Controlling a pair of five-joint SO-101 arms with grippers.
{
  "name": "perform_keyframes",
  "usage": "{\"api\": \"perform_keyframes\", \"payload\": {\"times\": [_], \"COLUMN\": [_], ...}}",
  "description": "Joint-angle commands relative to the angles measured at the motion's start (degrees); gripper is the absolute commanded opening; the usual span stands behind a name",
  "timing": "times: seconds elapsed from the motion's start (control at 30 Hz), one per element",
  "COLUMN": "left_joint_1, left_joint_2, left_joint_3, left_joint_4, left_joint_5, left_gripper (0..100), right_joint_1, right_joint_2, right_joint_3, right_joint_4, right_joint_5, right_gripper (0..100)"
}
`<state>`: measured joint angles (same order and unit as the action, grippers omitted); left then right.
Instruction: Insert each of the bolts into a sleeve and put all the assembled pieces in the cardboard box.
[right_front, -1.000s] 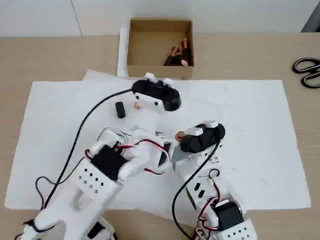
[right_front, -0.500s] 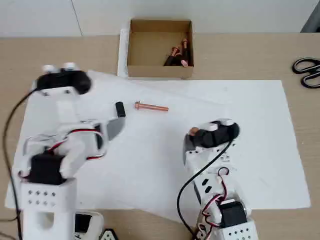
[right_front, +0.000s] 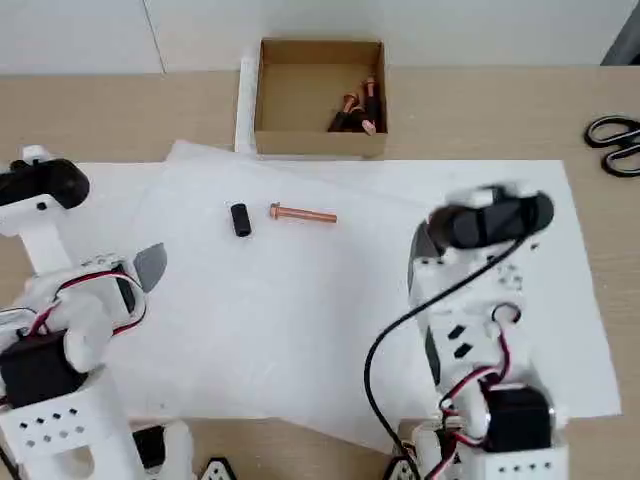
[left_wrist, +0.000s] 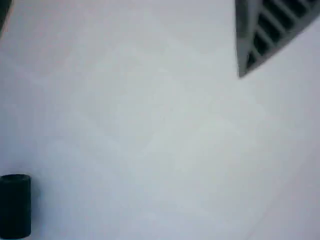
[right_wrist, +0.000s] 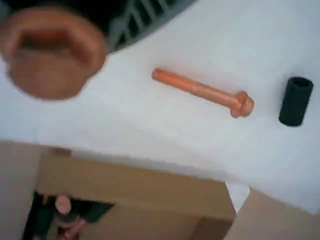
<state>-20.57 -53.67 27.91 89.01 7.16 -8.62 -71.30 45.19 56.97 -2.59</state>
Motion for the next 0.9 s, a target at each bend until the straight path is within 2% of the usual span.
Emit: {"api": "perform_keyframes", "payload": {"times": [0.0, 0.43, 0.87], "left_joint_1": [-0.4, -0.4, -0.4], "left_joint_2": [-1.2, -1.2, -1.2], "left_joint_3": [-1.2, 3.7, 3.8], "left_joint_4": [0.4, 0.1, 0.3], "left_joint_5": [-0.4, -0.5, -0.5], "left_gripper": [30, 30, 30], "right_joint_1": [0.5, -4.2, -4.6], "right_joint_2": [15.1, 59.6, 97.6], "right_joint_3": [-17.8, -54.5, -87.3], "right_joint_4": [0.1, 0.0, -0.3], "right_joint_5": [0.6, 3.0, 3.0], "right_gripper": [0.4, 0.4, 0.4]}}
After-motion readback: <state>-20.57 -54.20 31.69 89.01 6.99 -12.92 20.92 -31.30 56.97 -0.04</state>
